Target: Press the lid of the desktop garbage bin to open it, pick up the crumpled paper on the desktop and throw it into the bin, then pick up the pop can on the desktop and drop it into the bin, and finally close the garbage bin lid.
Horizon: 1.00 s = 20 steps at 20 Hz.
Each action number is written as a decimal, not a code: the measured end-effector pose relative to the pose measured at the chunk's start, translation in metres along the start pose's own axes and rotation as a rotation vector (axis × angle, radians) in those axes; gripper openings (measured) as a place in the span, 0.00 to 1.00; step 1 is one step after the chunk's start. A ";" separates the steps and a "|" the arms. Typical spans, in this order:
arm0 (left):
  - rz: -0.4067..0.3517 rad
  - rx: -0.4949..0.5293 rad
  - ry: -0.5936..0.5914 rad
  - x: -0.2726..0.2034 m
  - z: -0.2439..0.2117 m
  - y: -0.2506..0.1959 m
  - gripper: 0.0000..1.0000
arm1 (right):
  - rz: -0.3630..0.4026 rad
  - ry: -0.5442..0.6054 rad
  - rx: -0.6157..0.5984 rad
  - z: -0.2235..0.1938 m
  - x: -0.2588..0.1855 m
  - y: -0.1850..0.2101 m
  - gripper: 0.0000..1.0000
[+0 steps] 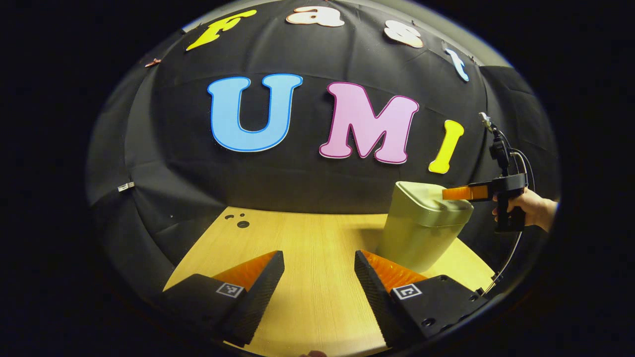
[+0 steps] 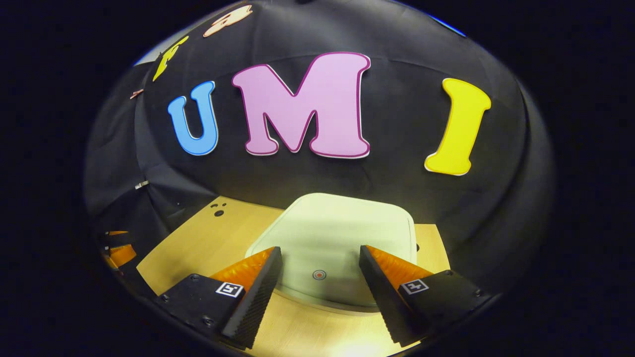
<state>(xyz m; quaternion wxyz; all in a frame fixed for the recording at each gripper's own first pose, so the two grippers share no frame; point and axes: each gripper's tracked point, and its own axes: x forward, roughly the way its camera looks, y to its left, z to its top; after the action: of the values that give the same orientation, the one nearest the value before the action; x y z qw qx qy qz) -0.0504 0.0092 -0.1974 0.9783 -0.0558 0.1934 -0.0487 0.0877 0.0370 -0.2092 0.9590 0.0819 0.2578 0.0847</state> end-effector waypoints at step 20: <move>-0.025 0.016 -0.007 0.006 0.003 -0.023 0.93 | 0.142 -0.174 -0.091 0.002 -0.085 0.070 0.99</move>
<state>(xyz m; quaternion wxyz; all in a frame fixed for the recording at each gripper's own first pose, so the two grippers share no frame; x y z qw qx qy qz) -0.0451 -0.0136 -0.1938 0.9787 -0.0507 0.1891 -0.0620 0.0078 0.0876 -0.1525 0.9720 0.0636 0.1632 0.1565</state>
